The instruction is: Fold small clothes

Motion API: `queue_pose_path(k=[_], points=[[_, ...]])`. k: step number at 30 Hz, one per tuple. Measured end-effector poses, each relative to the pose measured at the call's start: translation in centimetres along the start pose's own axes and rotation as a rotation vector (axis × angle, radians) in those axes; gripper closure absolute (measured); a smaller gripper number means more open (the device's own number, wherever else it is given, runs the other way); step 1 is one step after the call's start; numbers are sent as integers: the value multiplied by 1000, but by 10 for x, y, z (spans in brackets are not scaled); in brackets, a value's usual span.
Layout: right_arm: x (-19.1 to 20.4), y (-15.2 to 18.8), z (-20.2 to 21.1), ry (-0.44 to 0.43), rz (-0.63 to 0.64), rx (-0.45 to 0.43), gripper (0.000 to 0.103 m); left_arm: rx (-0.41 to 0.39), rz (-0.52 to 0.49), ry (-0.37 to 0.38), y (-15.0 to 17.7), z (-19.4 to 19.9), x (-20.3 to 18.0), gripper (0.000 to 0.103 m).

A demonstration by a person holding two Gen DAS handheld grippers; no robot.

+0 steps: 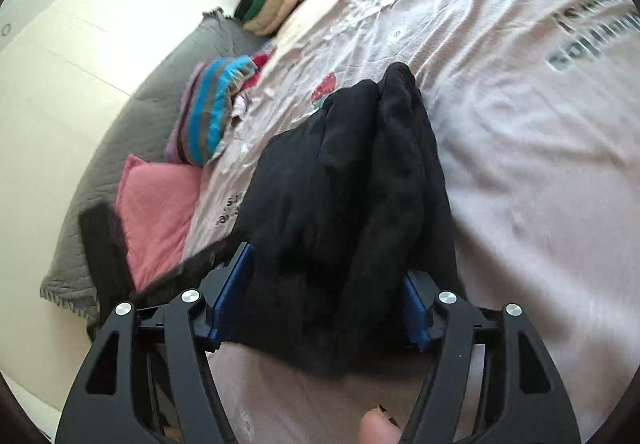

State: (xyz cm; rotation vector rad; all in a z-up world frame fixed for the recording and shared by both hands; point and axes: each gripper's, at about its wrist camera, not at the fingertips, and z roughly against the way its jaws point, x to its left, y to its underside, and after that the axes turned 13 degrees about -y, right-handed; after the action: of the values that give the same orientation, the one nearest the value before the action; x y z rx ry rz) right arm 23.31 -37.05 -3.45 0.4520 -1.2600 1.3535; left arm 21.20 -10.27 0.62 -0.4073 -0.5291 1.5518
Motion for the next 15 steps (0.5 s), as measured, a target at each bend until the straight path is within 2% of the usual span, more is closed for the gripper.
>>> queue_pose_path(k=[4,5,7,8,12,15], points=[[-3,-27,-24,44,19,74,37,-15,-12,-13,3,4,-2,23],[-3,-31,-29,56,33,89,42,-17,-17,-15,3,5,-3,23],[0,-36,-38,122,82,105,66,-15,-16,-17,4,5,-3,23],[4,-38,-42,135,127,114,82,-16,-16,-16,4,5,-3,23],[40,-38,-34,174,344,94,85,-23,-18,-2,6,8,-4,23],[40,-38,-29,241,419,91,85,-16,-16,34,11,7,-8,23]])
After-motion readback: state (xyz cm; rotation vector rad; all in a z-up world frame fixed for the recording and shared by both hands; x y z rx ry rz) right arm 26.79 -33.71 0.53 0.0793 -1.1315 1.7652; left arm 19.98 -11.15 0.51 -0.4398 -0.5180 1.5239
